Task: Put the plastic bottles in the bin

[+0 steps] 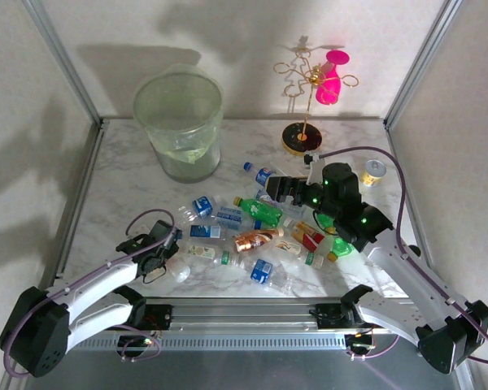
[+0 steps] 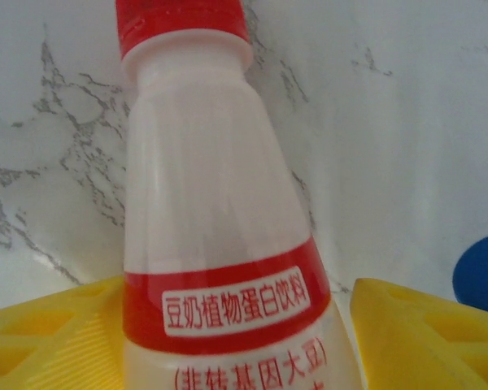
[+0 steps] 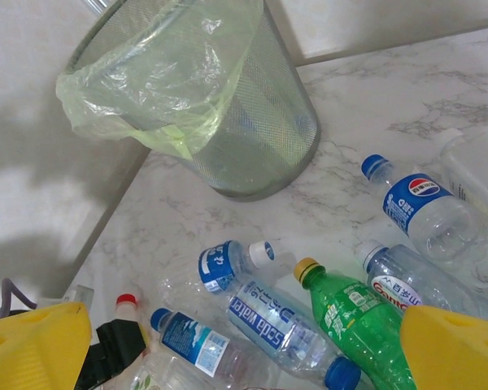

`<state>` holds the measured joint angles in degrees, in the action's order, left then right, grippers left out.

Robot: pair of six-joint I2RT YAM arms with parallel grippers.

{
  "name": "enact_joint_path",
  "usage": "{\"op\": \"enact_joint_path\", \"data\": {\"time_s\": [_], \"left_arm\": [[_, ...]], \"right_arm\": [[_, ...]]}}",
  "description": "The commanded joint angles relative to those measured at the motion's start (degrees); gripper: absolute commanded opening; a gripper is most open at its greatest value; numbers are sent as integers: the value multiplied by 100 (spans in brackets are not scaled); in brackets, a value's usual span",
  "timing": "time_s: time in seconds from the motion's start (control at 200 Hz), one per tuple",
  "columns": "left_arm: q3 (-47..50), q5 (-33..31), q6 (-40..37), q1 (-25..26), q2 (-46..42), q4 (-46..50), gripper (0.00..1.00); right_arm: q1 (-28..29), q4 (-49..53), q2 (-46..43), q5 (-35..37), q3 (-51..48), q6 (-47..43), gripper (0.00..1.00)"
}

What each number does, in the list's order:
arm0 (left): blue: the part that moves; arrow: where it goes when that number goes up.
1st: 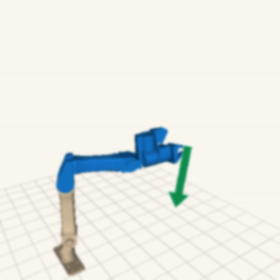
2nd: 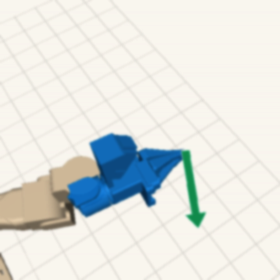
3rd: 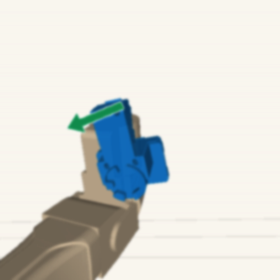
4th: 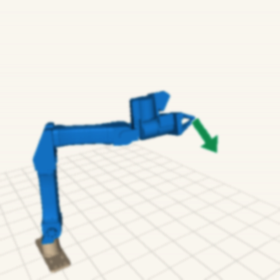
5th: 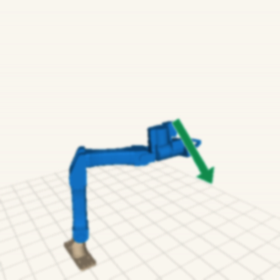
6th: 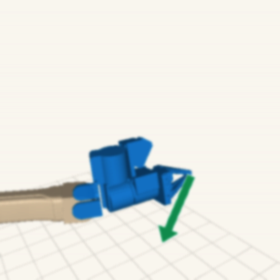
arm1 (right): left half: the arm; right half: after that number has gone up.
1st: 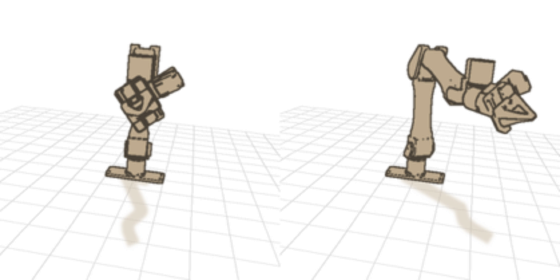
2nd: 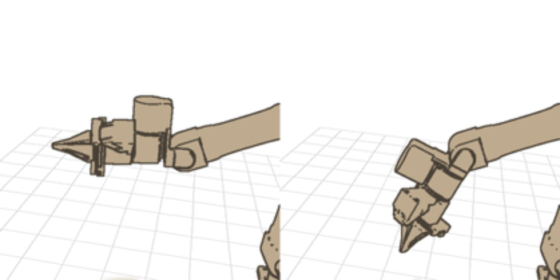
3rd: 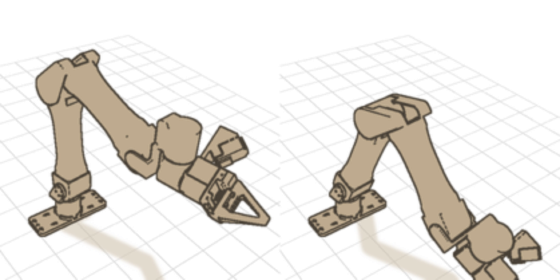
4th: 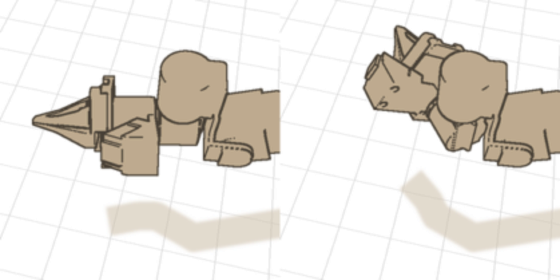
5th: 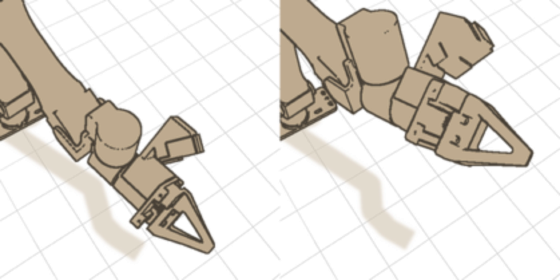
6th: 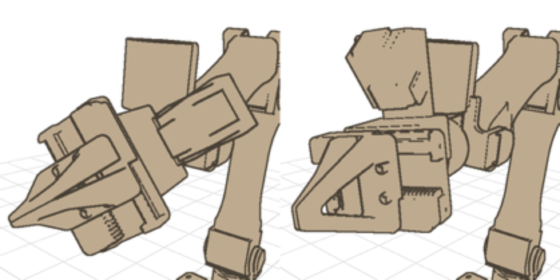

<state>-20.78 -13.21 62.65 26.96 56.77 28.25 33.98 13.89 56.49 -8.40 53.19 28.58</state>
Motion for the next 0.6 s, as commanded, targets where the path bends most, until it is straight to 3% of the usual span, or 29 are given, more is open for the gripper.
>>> {"op": "enact_joint_path", "data": {"time_s": [0.0,0.265,0.596], "left_arm": [[57,73,-43,-81,44,-233,63],[-79,-14,27,-86,-206,-5,51],[-761,-401,25,-80,-940,805,50]], "right_arm": [[51,-141,-6,154,-64,61,98],[51,-123,-62,241,-74,65,98],[55,-89,-205,337,-114,121,98]]}}
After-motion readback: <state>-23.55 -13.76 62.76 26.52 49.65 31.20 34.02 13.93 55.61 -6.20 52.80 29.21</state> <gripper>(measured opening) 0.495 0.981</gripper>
